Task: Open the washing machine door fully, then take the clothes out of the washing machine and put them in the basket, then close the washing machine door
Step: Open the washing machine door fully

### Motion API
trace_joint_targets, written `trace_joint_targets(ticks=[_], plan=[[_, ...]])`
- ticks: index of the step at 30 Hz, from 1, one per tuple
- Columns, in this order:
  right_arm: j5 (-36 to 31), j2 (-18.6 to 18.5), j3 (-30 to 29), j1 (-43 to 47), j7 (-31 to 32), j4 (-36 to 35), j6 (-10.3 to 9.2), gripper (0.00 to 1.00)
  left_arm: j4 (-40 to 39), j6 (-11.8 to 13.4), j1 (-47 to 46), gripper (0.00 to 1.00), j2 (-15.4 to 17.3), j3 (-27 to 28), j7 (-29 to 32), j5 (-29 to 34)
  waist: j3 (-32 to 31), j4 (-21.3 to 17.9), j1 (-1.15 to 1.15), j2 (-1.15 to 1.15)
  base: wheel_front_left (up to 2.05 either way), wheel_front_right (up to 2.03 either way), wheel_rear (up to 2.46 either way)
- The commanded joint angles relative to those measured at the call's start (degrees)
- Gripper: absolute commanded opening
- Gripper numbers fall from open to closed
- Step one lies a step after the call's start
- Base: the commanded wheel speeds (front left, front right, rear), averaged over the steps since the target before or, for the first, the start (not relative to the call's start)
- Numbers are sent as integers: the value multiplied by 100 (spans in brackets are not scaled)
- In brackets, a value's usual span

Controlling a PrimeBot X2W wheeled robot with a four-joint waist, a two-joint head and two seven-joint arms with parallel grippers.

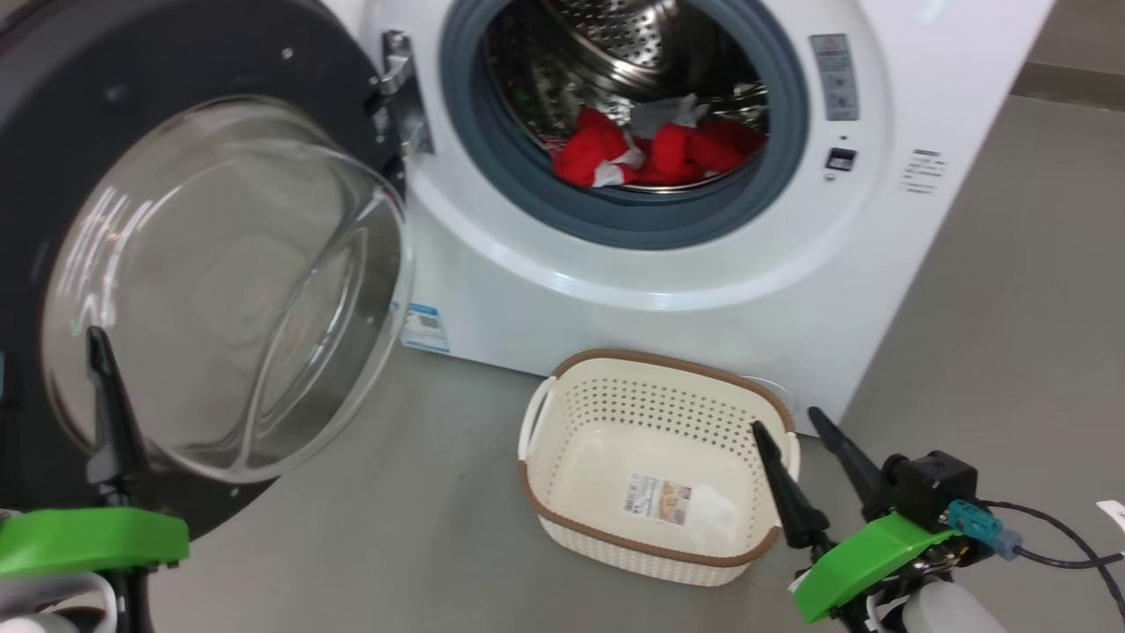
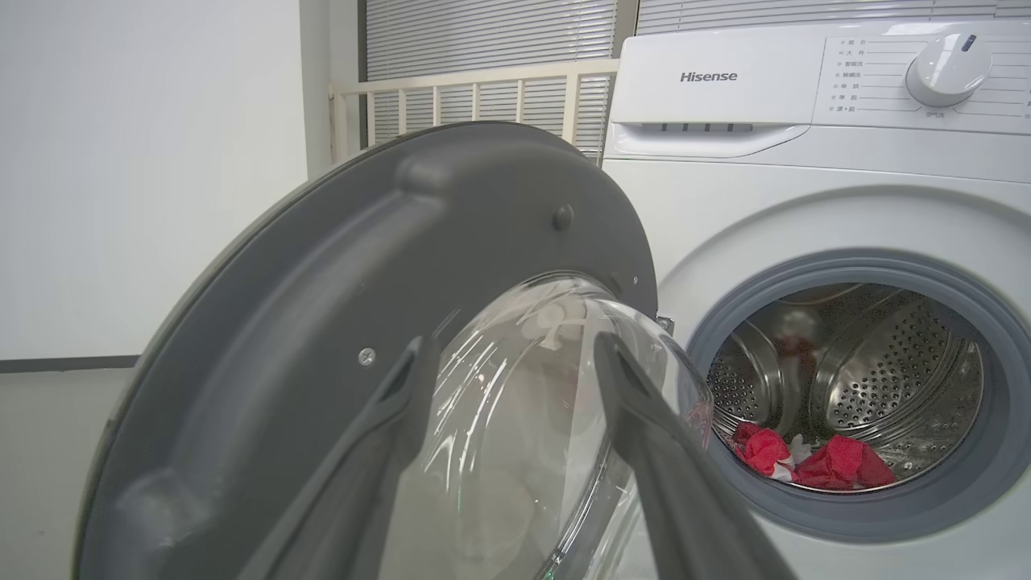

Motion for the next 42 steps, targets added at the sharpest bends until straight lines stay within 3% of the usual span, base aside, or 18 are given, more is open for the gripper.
trace_joint_targets(ticks=[1,6,16,21,26,42], plan=[[71,1,180,-6,-37,-184,37,100,-218,6,-73,100,211,193,-11,63,-35,-205,0,0,0,0,0],[142,-83,147,-31,-37,-374,37,100,-412,-37,50,100,149,73,39,26,-39,-606,0,0,0,0,0],[-222,75,-544,-81,-37,-675,37,100,-245,-344,188,100,95,-255,-127,80,-15,-1398,0,0,0,0,0],[-465,121,-573,-84,-37,-850,37,100,-80,-517,327,100,15,-429,-202,82,-70,-1715,0,0,0,0,0],[-449,158,-677,-63,-37,-943,37,100,36,-521,582,100,-64,-512,-254,133,-146,-2018,0,0,0,0,0],[-892,168,-860,299,-37,-1066,37,100,541,-730,1165,100,-357,-430,-352,155,-372,-2484,0,0,0,0,0]])
